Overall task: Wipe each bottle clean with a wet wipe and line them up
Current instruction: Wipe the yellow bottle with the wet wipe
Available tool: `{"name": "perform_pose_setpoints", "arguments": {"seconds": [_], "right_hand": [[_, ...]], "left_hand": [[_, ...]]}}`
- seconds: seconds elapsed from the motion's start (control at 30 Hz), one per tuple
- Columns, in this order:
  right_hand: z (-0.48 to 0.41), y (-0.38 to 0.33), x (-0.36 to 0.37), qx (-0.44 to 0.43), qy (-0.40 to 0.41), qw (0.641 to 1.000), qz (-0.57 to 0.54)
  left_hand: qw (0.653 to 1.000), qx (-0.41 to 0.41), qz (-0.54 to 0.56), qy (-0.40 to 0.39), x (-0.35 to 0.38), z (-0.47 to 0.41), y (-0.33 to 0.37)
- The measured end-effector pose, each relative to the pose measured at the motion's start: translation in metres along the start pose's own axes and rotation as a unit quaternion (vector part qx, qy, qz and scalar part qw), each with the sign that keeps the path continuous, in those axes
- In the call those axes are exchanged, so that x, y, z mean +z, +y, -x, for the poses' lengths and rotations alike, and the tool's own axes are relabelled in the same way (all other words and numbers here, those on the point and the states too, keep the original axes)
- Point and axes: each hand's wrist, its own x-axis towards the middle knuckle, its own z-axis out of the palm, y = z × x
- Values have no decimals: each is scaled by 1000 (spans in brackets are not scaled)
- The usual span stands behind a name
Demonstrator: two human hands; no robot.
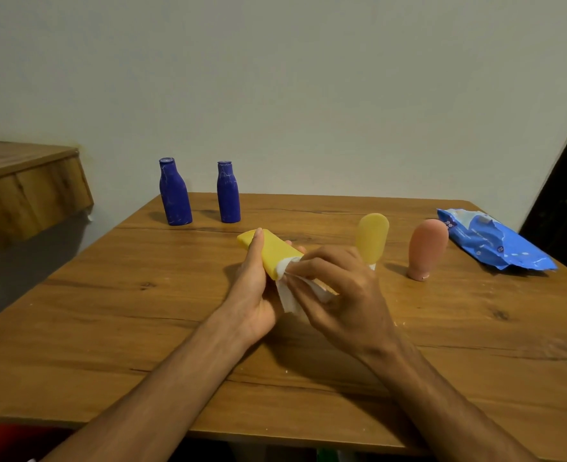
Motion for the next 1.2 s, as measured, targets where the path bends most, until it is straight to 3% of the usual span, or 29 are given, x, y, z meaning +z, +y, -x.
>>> {"name": "perform_pose_setpoints", "arguments": {"seconds": [0.3,0.4,0.57,0.73,1.03,1.2], "right_hand": [[-1,6,-3,104,73,992,4],[-4,7,-6,122,105,987,-22],[-5,6,-6,132,121,982,-52],[-5,6,-7,138,126,980,-68],[-6,4,-7,133,135,979,-74],[-5,7,-7,126,132,980,-80]], "left_hand": [[997,60,-44,-27,3,5,8],[986,93,-123,-56,0,5,11],[947,128,-285,-73,0,9,18],[911,169,-363,-98,7,20,17],[815,240,-505,-157,3,21,22],[800,228,-539,-131,-1,19,27]]}}
